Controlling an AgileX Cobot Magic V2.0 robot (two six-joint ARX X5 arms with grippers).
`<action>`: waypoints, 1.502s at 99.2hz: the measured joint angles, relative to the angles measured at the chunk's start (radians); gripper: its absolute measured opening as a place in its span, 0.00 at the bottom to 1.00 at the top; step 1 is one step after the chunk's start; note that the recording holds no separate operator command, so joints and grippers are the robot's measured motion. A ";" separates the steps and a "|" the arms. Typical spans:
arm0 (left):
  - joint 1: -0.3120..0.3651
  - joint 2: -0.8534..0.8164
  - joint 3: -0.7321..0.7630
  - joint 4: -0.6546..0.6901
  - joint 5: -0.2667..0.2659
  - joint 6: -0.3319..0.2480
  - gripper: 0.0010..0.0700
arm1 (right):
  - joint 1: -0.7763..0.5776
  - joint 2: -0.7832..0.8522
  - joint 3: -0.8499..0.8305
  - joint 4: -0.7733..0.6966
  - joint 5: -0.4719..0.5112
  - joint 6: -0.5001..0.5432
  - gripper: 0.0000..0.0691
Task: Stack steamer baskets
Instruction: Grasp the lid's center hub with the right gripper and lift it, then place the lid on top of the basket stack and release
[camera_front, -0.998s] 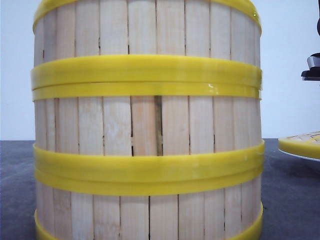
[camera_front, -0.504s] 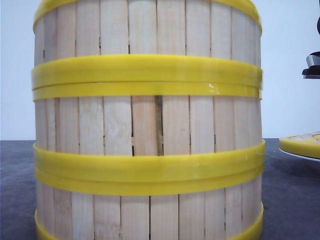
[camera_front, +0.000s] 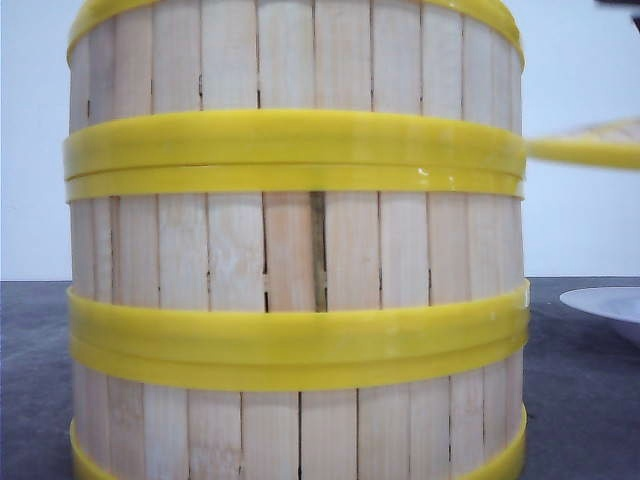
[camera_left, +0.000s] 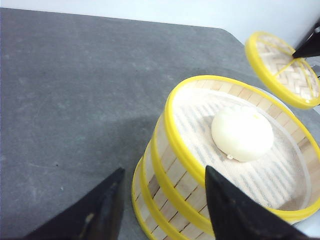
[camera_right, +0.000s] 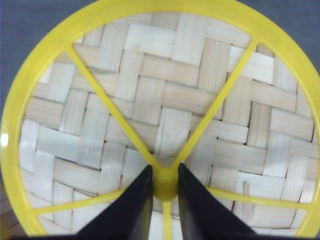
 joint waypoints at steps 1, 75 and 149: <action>0.000 0.000 0.000 0.000 0.000 0.000 0.42 | 0.006 -0.007 0.000 0.000 -0.006 0.000 0.08; 0.000 0.000 0.000 0.006 0.000 0.000 0.42 | 0.726 -0.147 0.132 -0.011 -0.001 0.045 0.08; 0.000 0.000 0.000 0.007 0.000 -0.001 0.42 | 0.902 0.032 0.132 -0.026 0.060 0.053 0.08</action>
